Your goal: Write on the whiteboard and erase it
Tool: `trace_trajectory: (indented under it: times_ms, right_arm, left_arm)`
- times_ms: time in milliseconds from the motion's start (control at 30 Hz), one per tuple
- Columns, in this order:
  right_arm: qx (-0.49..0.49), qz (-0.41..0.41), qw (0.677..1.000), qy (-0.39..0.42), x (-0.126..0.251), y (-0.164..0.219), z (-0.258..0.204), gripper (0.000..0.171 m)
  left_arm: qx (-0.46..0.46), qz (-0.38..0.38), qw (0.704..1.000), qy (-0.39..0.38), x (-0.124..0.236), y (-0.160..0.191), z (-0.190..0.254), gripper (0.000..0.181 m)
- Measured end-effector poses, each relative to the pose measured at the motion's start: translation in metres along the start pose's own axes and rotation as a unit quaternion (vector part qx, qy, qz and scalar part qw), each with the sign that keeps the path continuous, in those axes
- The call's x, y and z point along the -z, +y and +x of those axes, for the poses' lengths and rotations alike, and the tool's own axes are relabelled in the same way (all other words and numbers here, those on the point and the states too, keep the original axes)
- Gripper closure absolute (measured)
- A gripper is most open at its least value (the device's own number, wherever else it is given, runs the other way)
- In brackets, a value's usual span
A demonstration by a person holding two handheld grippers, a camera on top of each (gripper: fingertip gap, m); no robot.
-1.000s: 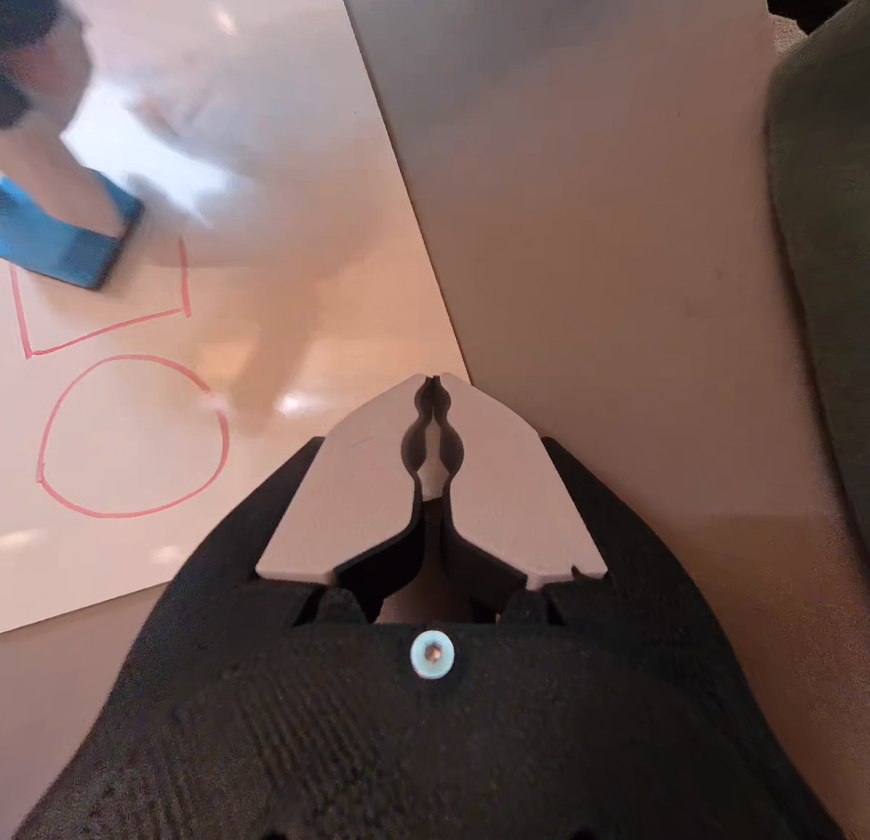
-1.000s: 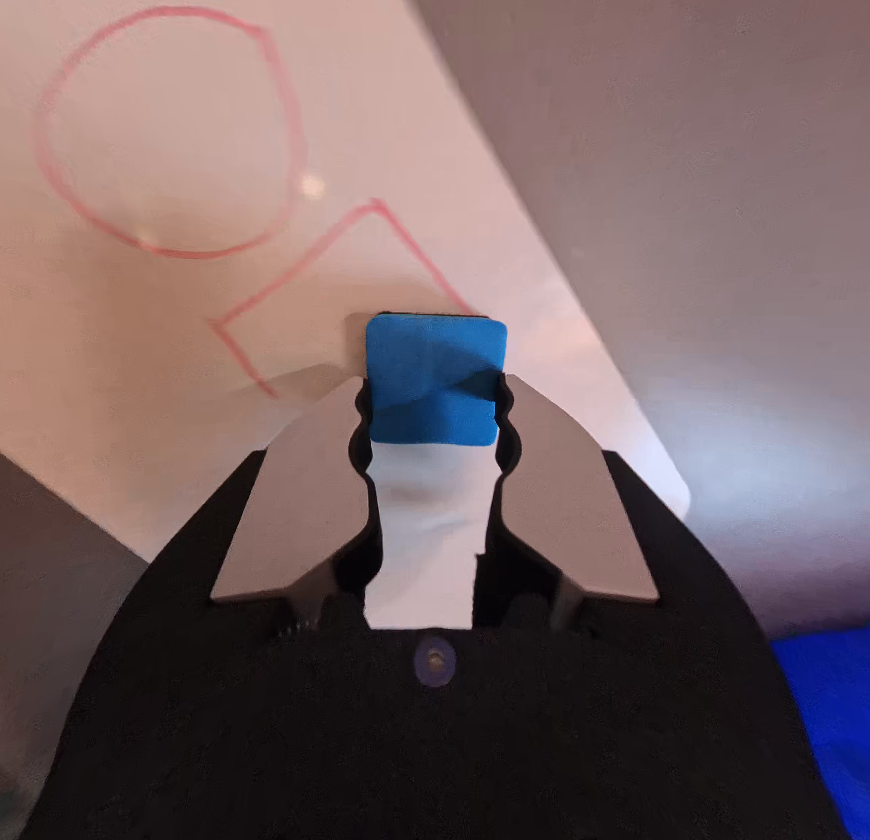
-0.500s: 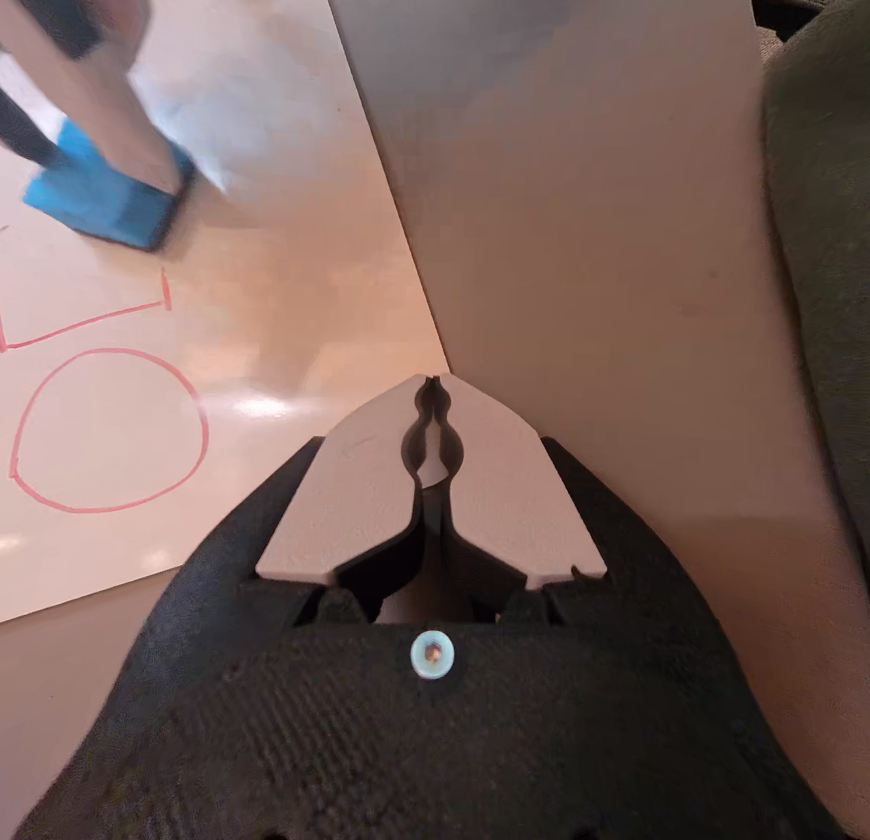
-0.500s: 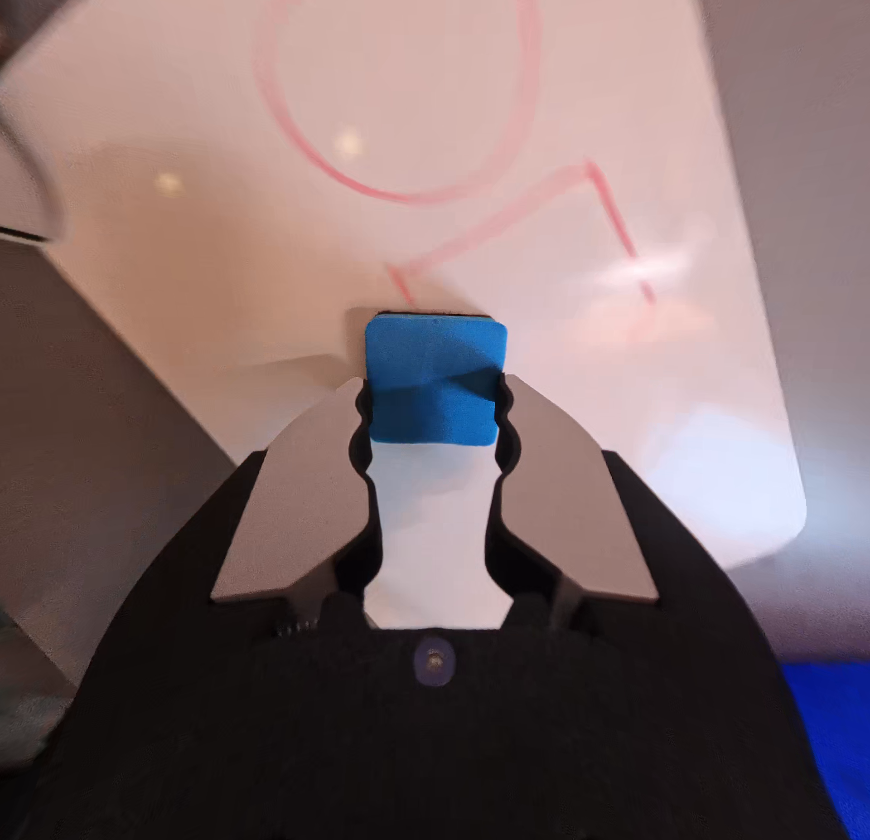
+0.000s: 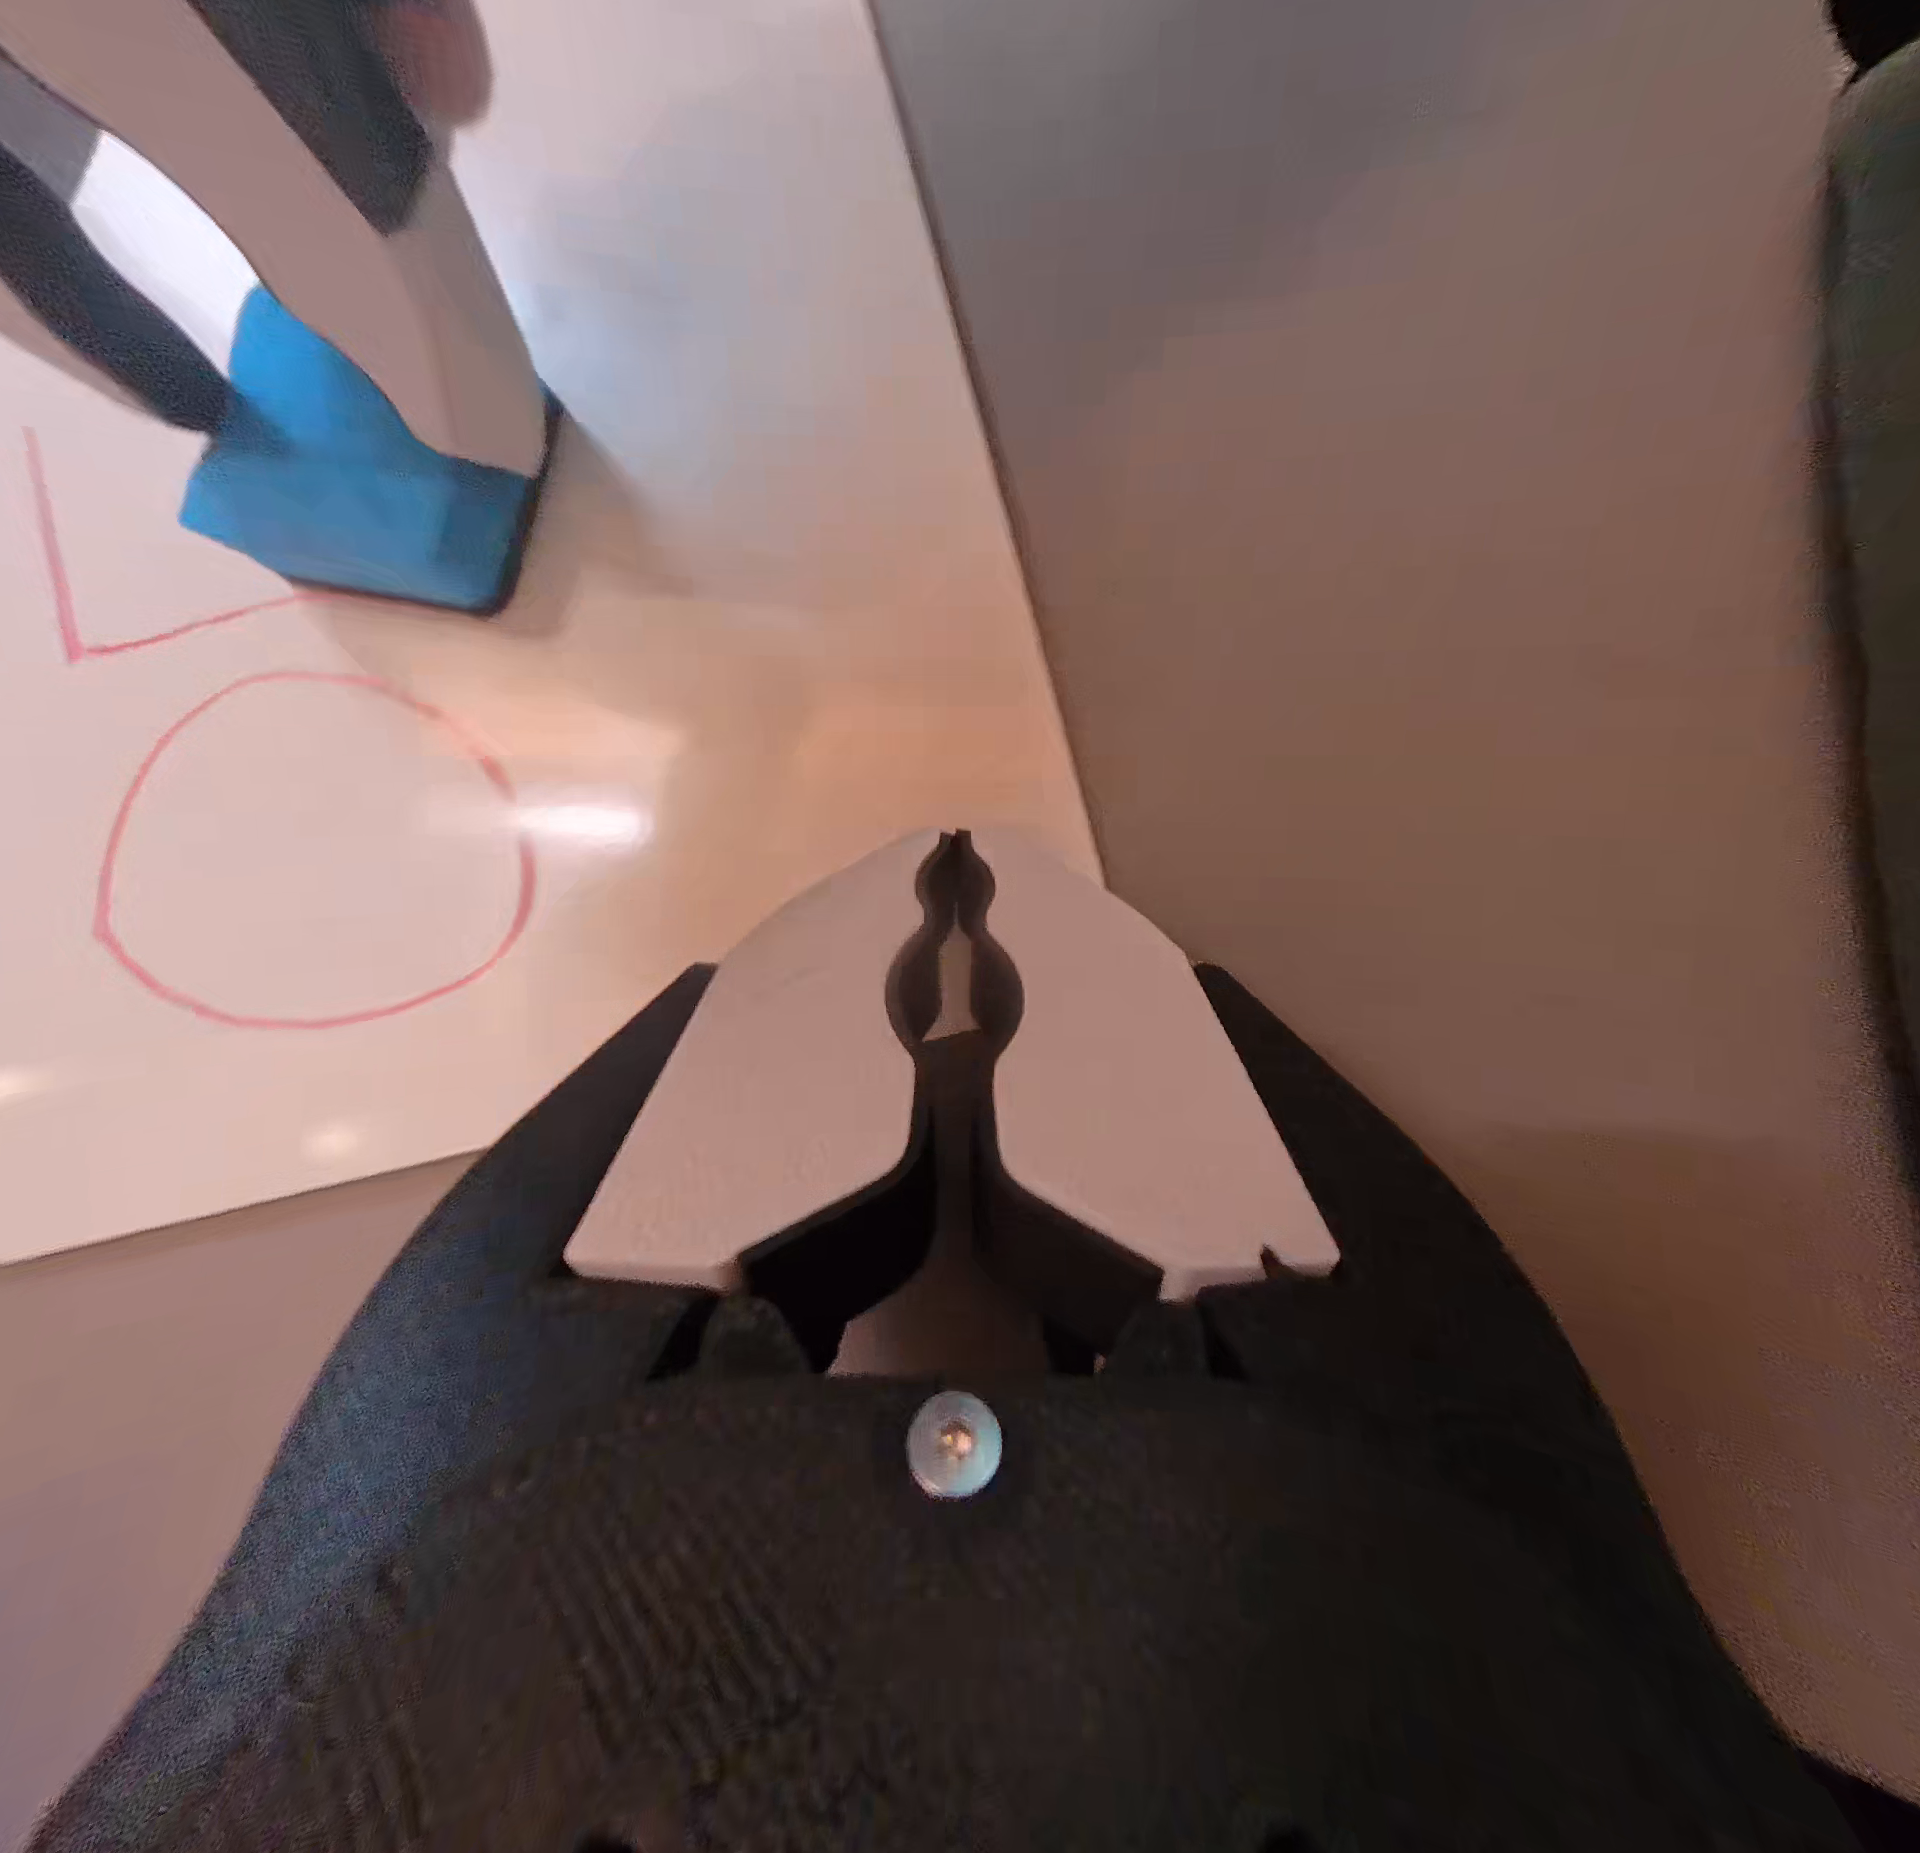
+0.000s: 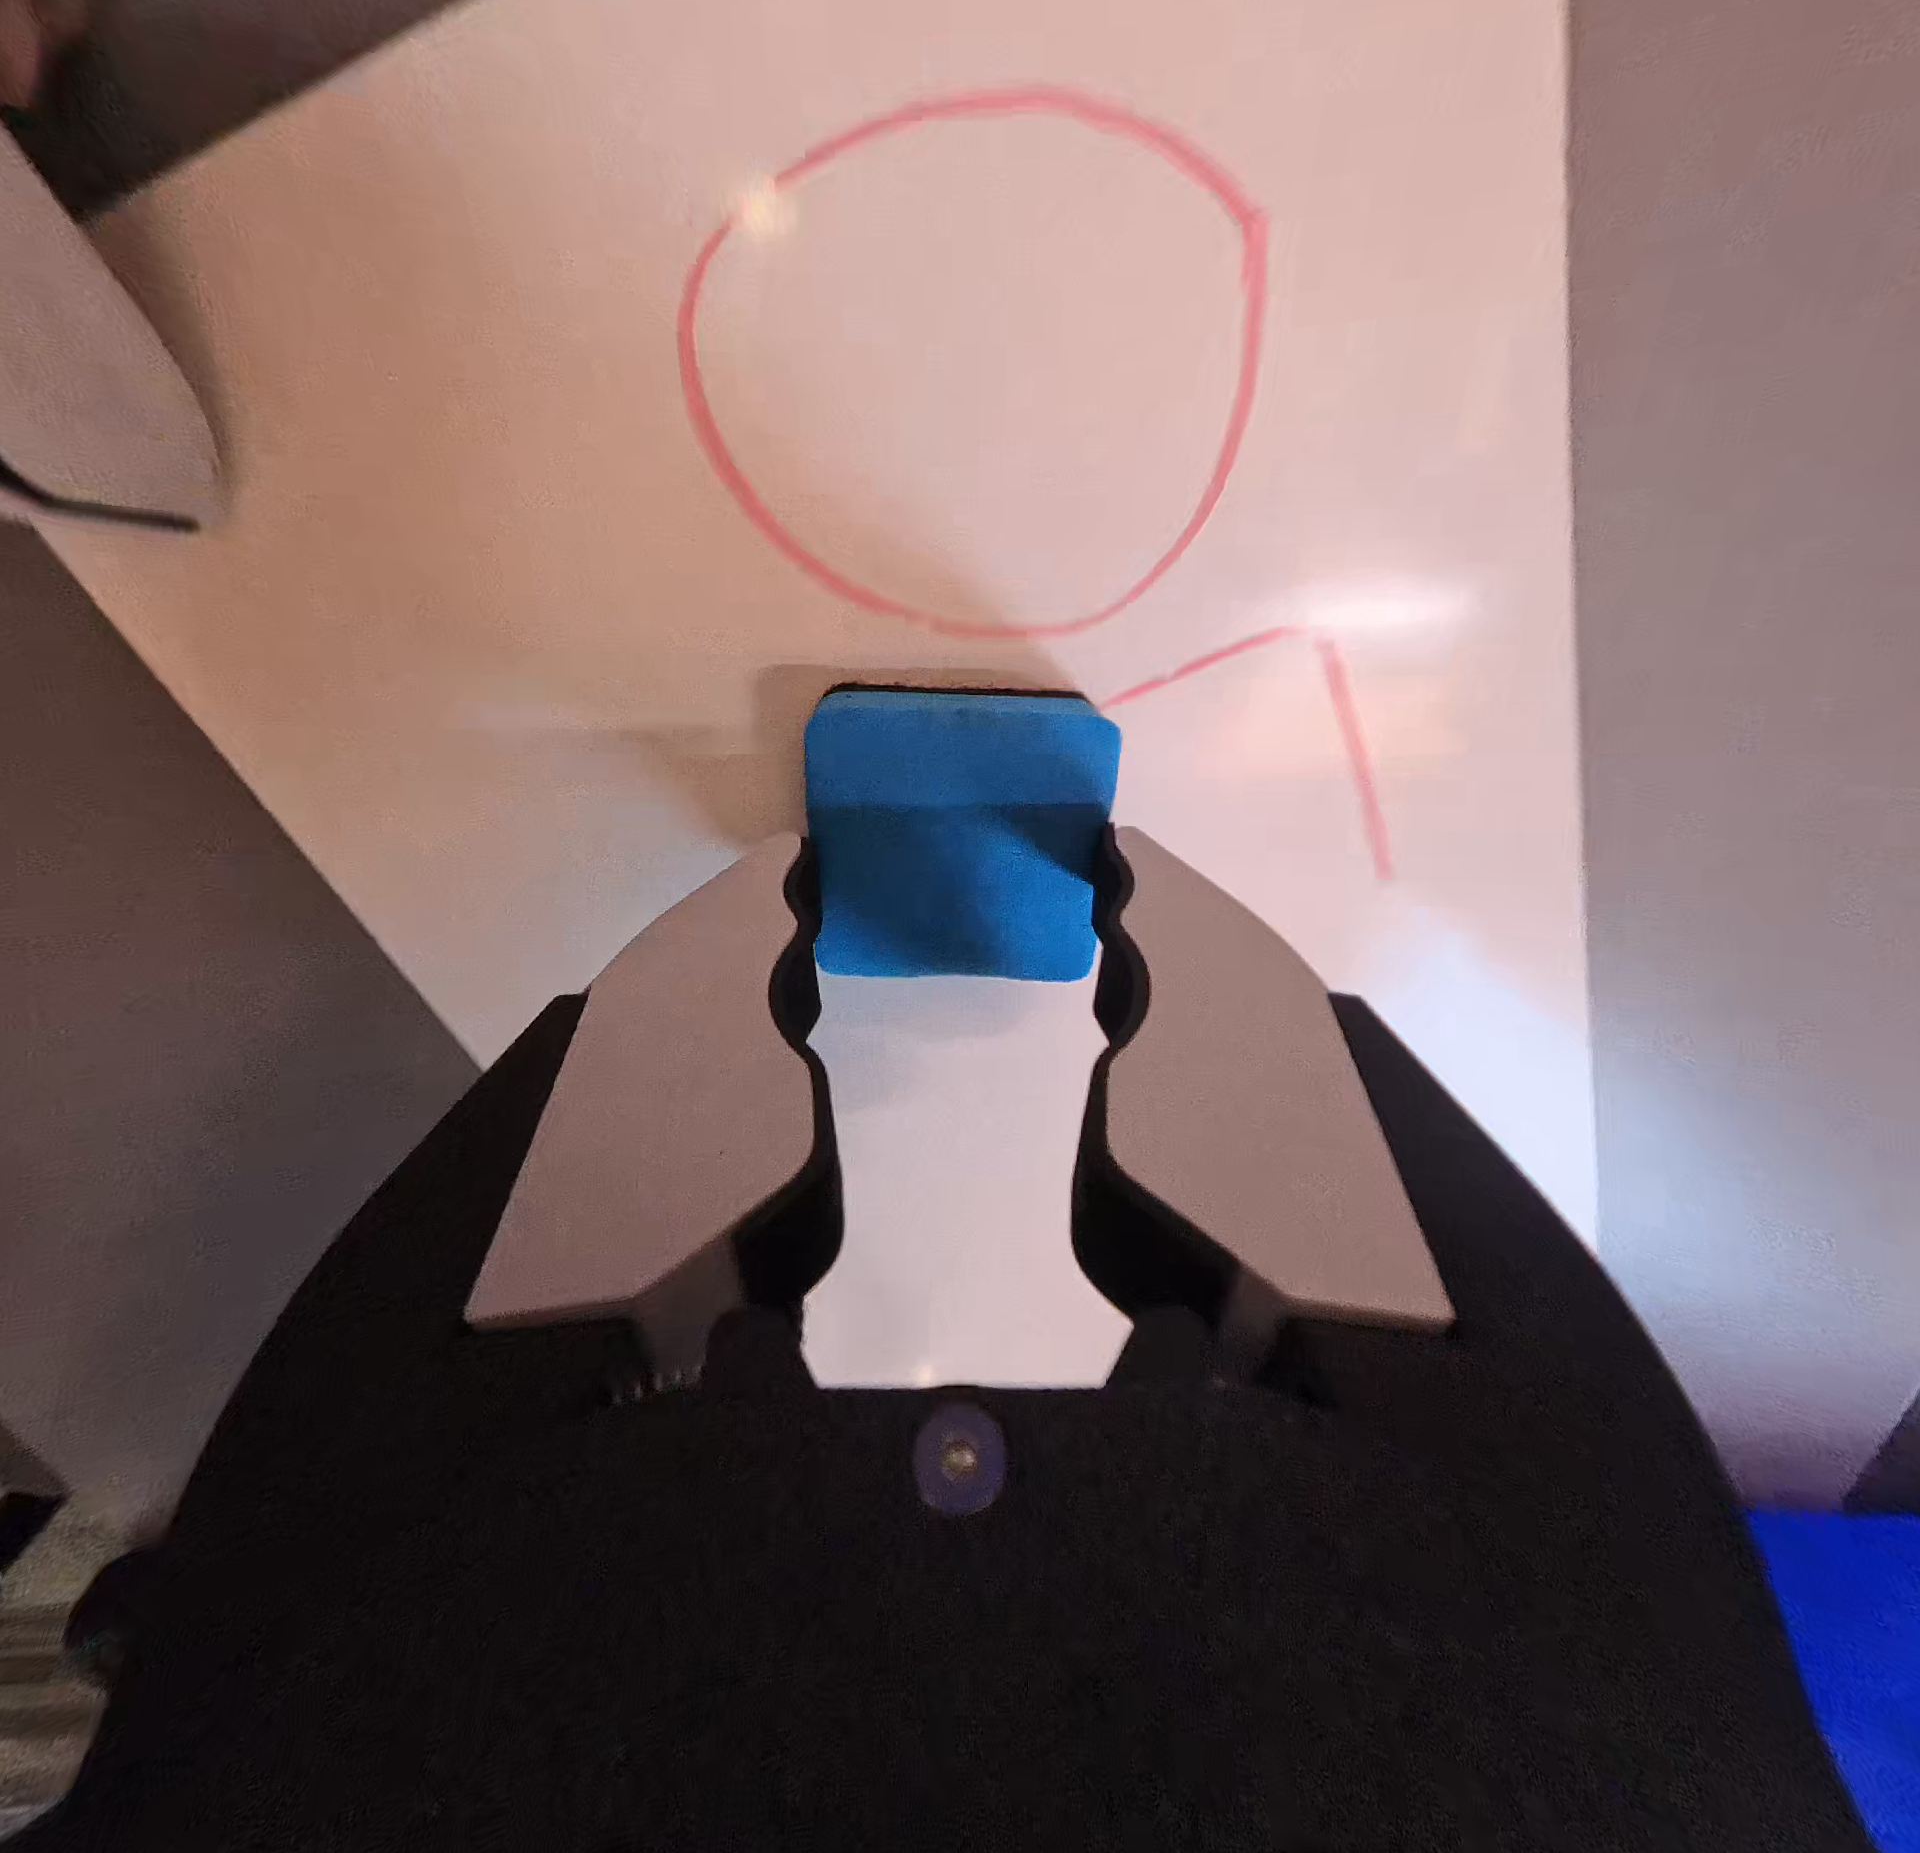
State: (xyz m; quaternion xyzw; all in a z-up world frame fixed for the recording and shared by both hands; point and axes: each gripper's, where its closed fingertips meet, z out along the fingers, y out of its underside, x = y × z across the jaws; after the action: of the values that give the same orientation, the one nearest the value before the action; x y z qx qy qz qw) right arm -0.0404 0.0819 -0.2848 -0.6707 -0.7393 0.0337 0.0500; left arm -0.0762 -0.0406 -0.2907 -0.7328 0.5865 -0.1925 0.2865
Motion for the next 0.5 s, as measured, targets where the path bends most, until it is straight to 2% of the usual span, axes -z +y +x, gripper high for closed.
trace_trajectory:
  times_ms: [100, 200, 300, 400, 433, 500]
  right_arm:
    - [-0.060, 0.033, 0.998, 0.017, -0.004, -0.021, 0.051, 0.120]
    - [-0.137, 0.037, 0.990, 0.021, -0.003, 0.005, 0.094, 0.120]
    - [-0.075, -0.020, 0.997, -0.002, 0.001, 0.027, 0.054, 0.120]
    - [0.000, -0.017, 1.000, -0.012, -0.001, -0.005, 0.016, 0.120]
    - [0.009, -0.005, 1.000, -0.001, -0.003, -0.019, 0.022, 0.120]
    - [-0.036, 0.032, 0.999, 0.024, -0.007, -0.040, 0.060, 0.120]
  left_arm:
    - [0.036, -0.007, 0.999, -0.004, 0.005, 0.007, -0.008, 0.181]
    - [0.035, -0.007, 0.999, -0.004, 0.005, 0.007, -0.006, 0.181]
    - [0.034, -0.004, 0.999, 0.000, 0.005, 0.007, -0.006, 0.181]
    - [0.034, -0.003, 0.999, 0.003, 0.005, 0.007, -0.006, 0.181]
    - [0.032, -0.003, 0.999, 0.003, 0.004, 0.006, -0.006, 0.181]
    - [0.030, -0.003, 1.000, 0.002, 0.004, 0.005, -0.004, 0.181]
